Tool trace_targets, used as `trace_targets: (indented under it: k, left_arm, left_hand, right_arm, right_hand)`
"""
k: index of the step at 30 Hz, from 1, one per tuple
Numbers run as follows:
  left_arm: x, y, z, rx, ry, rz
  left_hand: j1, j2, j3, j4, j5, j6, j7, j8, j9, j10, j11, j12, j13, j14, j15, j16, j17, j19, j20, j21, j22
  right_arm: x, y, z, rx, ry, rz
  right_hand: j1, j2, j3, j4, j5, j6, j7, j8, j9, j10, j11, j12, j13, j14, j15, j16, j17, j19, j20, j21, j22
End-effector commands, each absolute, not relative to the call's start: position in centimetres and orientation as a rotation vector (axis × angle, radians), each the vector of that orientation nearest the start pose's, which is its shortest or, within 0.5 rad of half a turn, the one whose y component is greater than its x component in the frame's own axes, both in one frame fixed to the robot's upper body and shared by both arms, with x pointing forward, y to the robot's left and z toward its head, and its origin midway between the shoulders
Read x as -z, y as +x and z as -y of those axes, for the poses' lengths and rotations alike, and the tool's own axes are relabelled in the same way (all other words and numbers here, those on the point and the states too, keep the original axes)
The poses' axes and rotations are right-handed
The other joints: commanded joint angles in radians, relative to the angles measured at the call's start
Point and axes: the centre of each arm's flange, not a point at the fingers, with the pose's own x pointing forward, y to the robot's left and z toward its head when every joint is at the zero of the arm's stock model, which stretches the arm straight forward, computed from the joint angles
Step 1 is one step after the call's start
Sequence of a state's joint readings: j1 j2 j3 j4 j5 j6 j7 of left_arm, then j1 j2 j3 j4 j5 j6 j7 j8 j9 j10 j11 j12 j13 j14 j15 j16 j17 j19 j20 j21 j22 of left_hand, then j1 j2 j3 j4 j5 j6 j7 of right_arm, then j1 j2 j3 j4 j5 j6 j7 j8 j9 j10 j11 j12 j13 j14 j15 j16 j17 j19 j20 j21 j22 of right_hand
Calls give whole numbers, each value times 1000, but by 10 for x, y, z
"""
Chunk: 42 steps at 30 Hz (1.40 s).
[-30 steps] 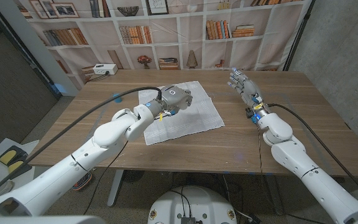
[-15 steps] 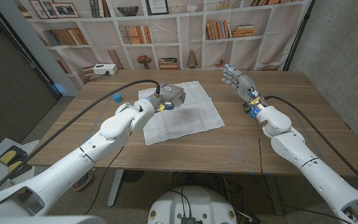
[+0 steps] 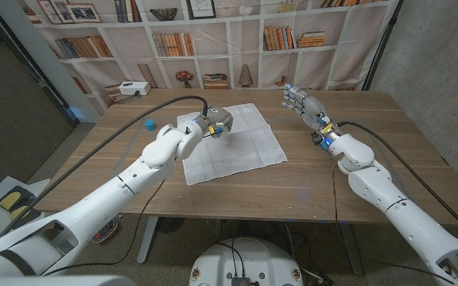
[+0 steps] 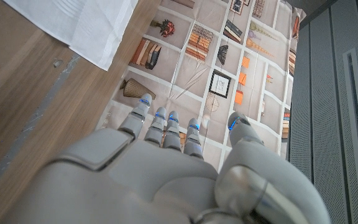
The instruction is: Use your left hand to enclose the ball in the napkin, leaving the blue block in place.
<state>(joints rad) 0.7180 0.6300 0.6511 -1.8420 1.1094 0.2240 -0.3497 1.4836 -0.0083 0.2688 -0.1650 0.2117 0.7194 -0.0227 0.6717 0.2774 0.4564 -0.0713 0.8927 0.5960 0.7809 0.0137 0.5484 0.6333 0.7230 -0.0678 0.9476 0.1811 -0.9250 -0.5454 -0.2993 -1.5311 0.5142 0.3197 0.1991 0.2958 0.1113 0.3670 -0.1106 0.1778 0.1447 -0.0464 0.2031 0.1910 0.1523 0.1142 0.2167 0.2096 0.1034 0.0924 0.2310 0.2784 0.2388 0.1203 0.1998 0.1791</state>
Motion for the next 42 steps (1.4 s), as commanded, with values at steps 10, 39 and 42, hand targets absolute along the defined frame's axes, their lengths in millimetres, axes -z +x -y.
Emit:
trace_targets:
  k: [10, 39, 42]
  left_arm:
    - [-27, 639, -121, -2, 1889, 466]
    - [-26, 636, -116, -67, 2101, 350]
    - [-32, 630, -117, -62, 2085, 361]
  left_hand:
    - [104, 118, 11, 3, 6, 94, 89, 0, 7, 2, -1, 8, -1, 115, -213, -11, 5, -9, -111, 13, 1]
    - [-301, 78, -74, 88, -31, -556, -146, -436, -87, -391, -38, -349, -273, -378, -125, -367, -225, -493, 124, -87, -6]
    - [-353, 62, -94, 103, -30, -579, -154, -453, -88, -401, -44, -370, -289, -425, -108, -369, -238, -533, 128, -111, -7]
  right_arm:
    - [-10, 605, 265, -439, -163, 754]
    - [-13, 606, 265, -425, -151, 757]
    - [-14, 606, 264, -424, -155, 756]
  right_hand:
    - [-2, -3, -3, -4, 0, 11, -3, -2, 0, 8, 3, 1, 3, 4, -1, -2, 1, -3, 4, 5, 2]
    - [-3, 0, -5, -6, 1, 11, -3, -4, 0, 5, -6, -2, 3, 6, 1, -1, -2, -2, 5, 5, 2]
    - [-3, 1, -5, -6, 1, 10, -4, -4, 0, 6, -4, -2, 3, 7, 2, -1, -2, -2, 5, 5, 2]
